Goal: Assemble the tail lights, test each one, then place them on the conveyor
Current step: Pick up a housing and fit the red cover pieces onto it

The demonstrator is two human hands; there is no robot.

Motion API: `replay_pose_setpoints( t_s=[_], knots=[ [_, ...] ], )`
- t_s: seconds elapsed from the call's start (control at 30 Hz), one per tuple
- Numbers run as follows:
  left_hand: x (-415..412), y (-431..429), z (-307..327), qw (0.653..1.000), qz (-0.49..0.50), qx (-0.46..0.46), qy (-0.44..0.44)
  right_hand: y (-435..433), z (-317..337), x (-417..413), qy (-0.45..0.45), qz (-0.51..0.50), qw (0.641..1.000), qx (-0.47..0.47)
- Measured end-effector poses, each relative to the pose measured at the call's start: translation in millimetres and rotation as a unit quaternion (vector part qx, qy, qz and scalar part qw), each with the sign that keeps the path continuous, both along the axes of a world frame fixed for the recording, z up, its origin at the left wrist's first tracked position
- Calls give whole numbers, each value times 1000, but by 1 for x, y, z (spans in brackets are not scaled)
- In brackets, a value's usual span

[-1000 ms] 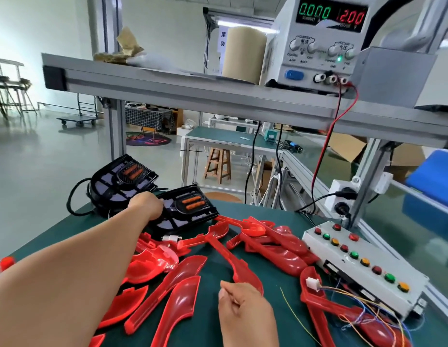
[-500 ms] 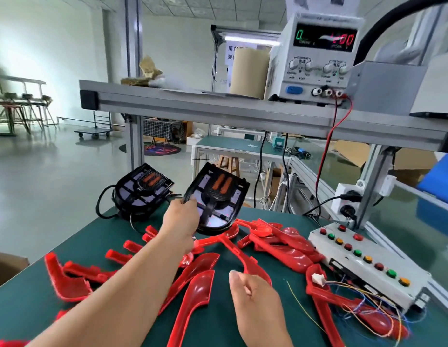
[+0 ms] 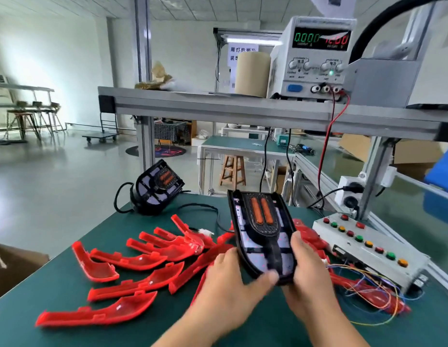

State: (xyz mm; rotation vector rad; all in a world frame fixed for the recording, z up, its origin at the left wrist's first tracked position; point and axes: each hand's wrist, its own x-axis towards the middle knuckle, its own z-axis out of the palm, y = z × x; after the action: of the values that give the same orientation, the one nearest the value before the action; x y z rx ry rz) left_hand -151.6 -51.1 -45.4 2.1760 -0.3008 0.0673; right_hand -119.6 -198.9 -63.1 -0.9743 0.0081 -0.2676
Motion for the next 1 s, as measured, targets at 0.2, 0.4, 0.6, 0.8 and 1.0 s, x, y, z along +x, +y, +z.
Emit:
replay_pose_setpoints(
  t_s=[0.2, 0.4, 0.6, 0.8, 1.0],
  knots=[
    [29, 58, -9, 910, 16, 414, 19, -30, 9, 5, 7, 56, 996, 67],
    [67, 73, -14, 905, 71, 414, 67, -48, 9, 0, 32, 143, 989, -23],
    [80, 71, -24, 911, 101, 398, 27, -49, 8, -15, 126, 226, 934, -245],
    [81, 76, -27, 909, 118, 398, 30, -50, 14, -25, 158, 293, 846, -417],
    [66, 72, -10, 936, 97, 338, -21, -42, 13, -18, 100, 169, 771, -606]
  ],
)
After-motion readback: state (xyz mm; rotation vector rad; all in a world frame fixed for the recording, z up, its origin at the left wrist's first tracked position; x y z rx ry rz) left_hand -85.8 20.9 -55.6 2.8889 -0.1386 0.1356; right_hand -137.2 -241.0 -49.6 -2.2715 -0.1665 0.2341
